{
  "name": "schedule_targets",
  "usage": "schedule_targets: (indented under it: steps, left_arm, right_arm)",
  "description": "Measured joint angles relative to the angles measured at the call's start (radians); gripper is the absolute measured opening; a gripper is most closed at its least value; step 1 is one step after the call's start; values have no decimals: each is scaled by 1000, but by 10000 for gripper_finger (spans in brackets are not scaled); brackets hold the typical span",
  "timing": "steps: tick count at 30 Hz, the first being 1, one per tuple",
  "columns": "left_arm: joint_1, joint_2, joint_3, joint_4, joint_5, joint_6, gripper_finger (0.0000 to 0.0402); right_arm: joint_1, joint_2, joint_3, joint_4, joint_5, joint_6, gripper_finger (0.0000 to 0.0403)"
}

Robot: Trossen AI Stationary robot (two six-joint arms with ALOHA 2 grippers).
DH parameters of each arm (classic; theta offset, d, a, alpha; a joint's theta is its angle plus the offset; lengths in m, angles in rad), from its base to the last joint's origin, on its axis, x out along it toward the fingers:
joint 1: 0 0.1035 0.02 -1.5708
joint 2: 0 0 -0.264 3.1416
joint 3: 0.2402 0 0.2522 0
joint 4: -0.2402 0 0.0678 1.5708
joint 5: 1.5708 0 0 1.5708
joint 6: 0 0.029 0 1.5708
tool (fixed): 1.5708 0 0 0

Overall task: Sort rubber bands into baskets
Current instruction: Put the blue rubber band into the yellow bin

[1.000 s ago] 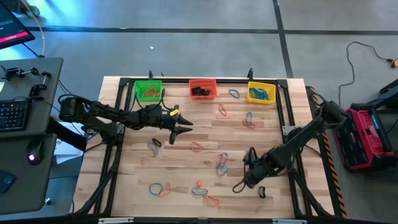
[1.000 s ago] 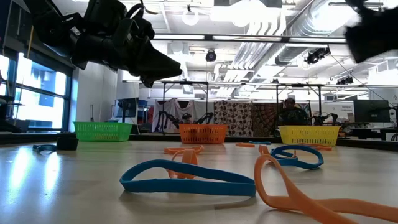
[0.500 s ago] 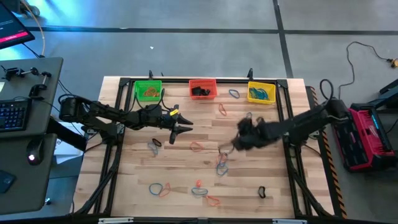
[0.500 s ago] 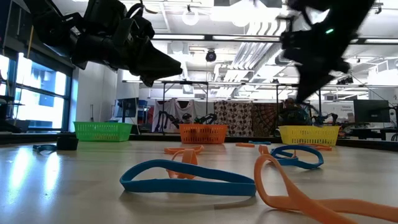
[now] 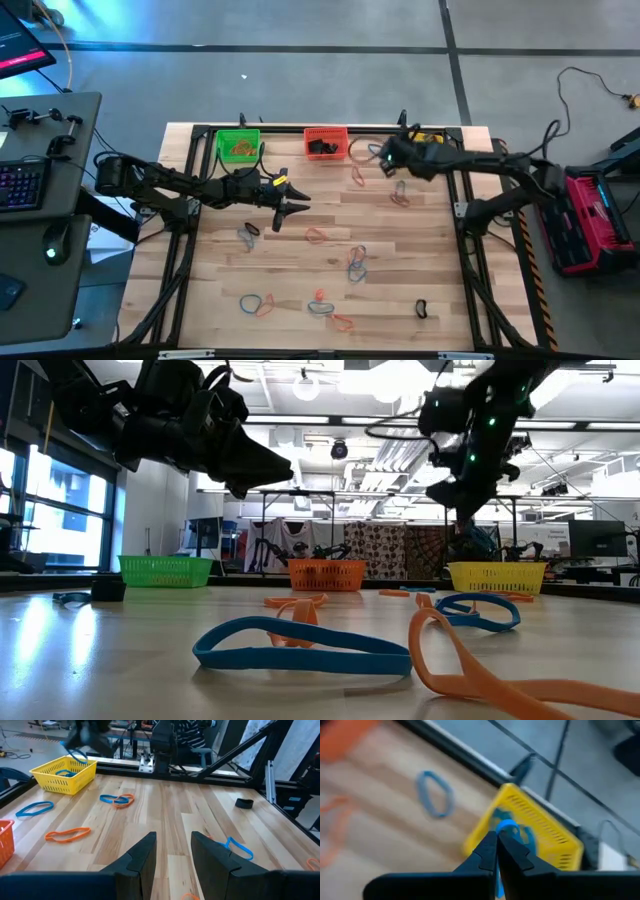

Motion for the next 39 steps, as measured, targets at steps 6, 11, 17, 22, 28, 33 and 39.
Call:
schedule_targets:
  steps: [6,11,17,22,28,33,39]
  left_arm:
    - [0,0,0,0,0,1,115]
    - [0,0,0,-1,0,0,115]
    - [0,0,0,-2,0,-1,115]
    - [0,0,0,-2,0,-2,115]
    - [0,0,0,-1,0,-9,115]
    - [0,0,0,-2,0,-9,115]
    - [0,0,0,-2,0,-2,115]
  right_arm:
    - [-194,50,0,67,-35,-193,0]
    - [-290,133,0,80,-97,-231,0]
    - [-336,201,0,78,-117,-216,1]
    - [-343,202,0,73,-156,-213,33]
    - [-339,201,0,73,-201,-211,120]
    - [-277,146,0,41,-207,-187,139]
    - [-90,-13,0,-2,-208,-99,29]
